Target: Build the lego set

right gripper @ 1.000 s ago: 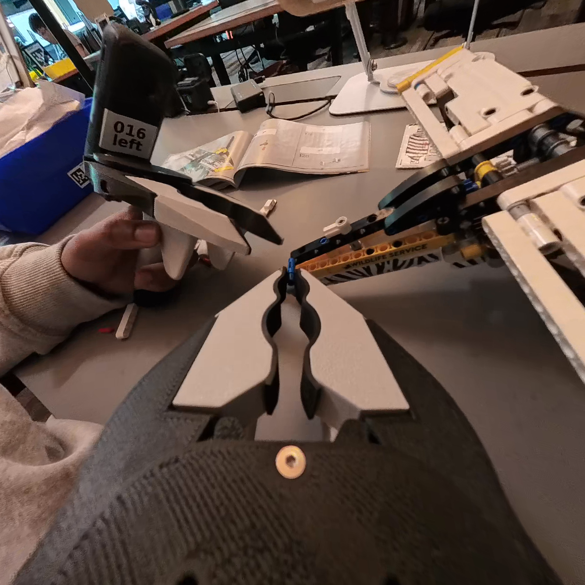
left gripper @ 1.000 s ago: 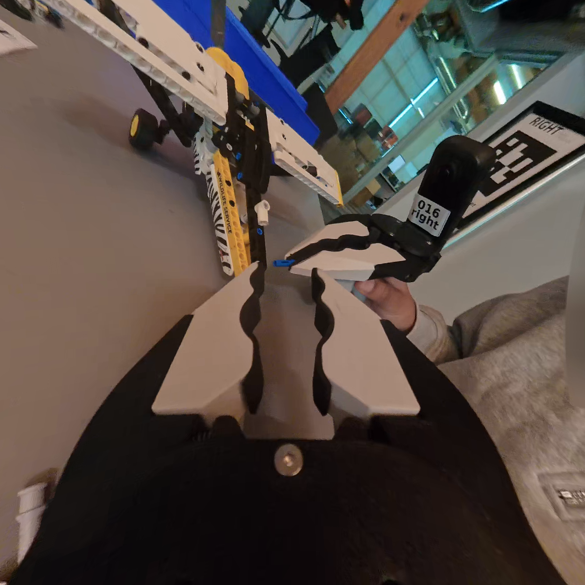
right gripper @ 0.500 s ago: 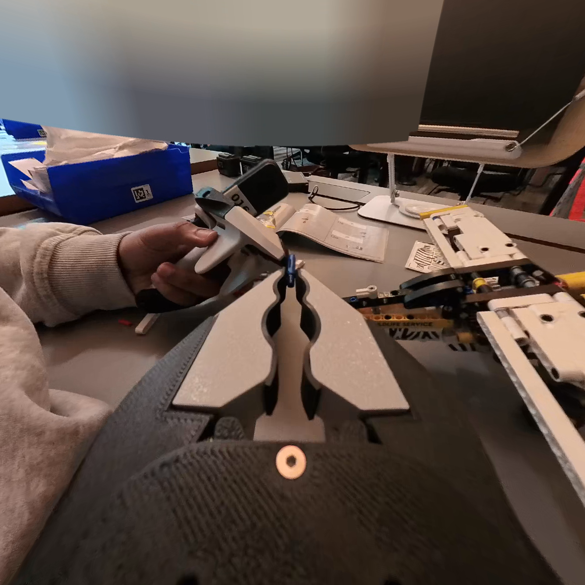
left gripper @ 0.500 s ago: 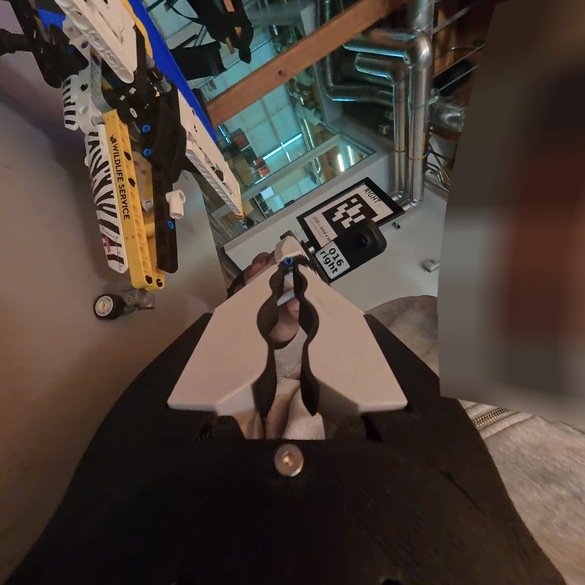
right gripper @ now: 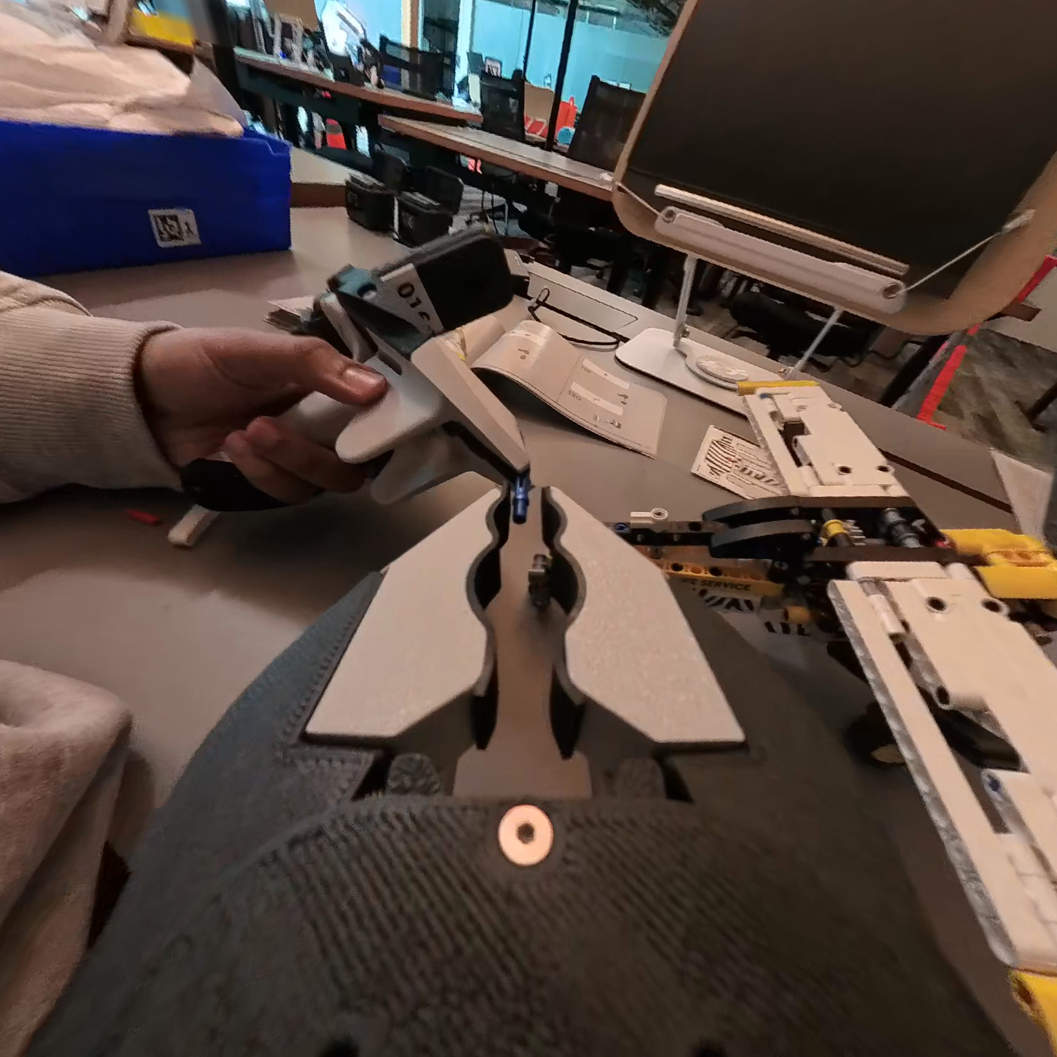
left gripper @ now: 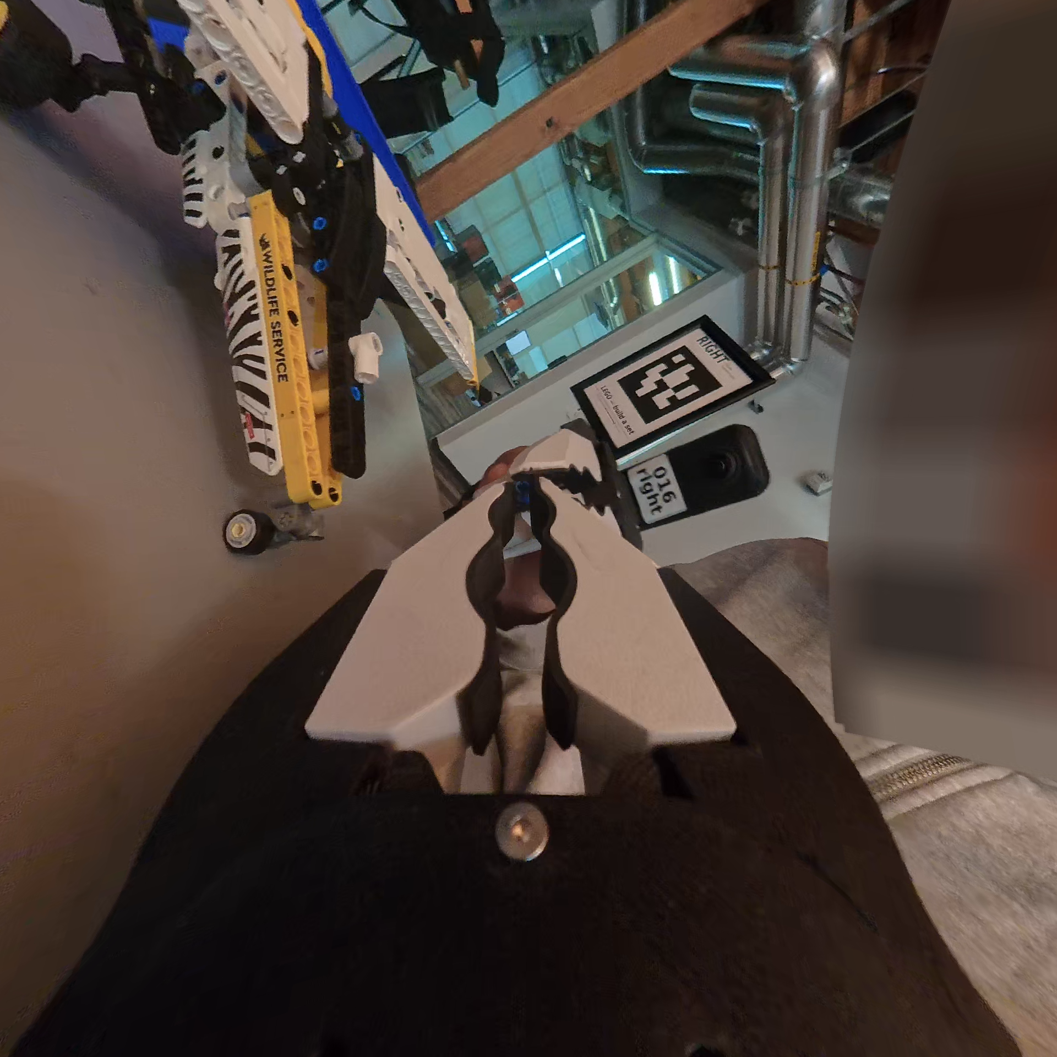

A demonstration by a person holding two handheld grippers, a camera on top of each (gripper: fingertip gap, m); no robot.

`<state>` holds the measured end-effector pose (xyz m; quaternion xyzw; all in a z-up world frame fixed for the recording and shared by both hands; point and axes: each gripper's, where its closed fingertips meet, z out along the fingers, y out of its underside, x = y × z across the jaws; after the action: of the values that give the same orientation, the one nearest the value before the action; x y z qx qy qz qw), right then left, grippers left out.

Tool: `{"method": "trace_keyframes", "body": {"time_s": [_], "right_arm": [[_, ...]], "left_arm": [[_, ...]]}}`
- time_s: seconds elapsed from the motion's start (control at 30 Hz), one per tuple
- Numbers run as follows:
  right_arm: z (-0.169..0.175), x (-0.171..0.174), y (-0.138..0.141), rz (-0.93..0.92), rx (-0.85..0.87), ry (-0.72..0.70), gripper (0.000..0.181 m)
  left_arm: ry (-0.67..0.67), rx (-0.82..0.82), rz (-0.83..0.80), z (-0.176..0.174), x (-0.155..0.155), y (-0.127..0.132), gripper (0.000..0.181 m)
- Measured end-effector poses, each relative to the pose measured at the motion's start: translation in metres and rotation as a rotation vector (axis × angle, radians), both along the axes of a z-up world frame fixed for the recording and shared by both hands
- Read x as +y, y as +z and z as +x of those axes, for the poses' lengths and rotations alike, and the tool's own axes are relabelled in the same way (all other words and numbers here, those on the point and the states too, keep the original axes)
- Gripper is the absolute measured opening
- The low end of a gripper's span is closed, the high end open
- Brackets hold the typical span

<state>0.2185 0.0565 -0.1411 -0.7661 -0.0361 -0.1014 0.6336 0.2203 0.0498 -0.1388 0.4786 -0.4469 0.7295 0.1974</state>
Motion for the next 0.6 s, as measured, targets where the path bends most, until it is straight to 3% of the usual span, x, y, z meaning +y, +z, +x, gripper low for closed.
{"method": "trace_keyframes", "body": {"time_s": [0.03,0.27,0.6], "right_arm": [[0.0,0.001,-0.002,-0.022,-0.02,-0.007,0.009],[0.004,0.004,-0.015,-0.136,-0.142,-0.061,0.003],[0.003,0.003,-0.018,-0.156,-0.097,-0.038,0.003]], "left_arm": [[0.009,0.002,0.026,0.001,0.0,-0.003,0.003],[0.071,-0.026,0.228,0.005,-0.002,-0.016,0.003],[0.058,-0.02,0.235,0.004,-0.004,-0.019,0.003]]}}
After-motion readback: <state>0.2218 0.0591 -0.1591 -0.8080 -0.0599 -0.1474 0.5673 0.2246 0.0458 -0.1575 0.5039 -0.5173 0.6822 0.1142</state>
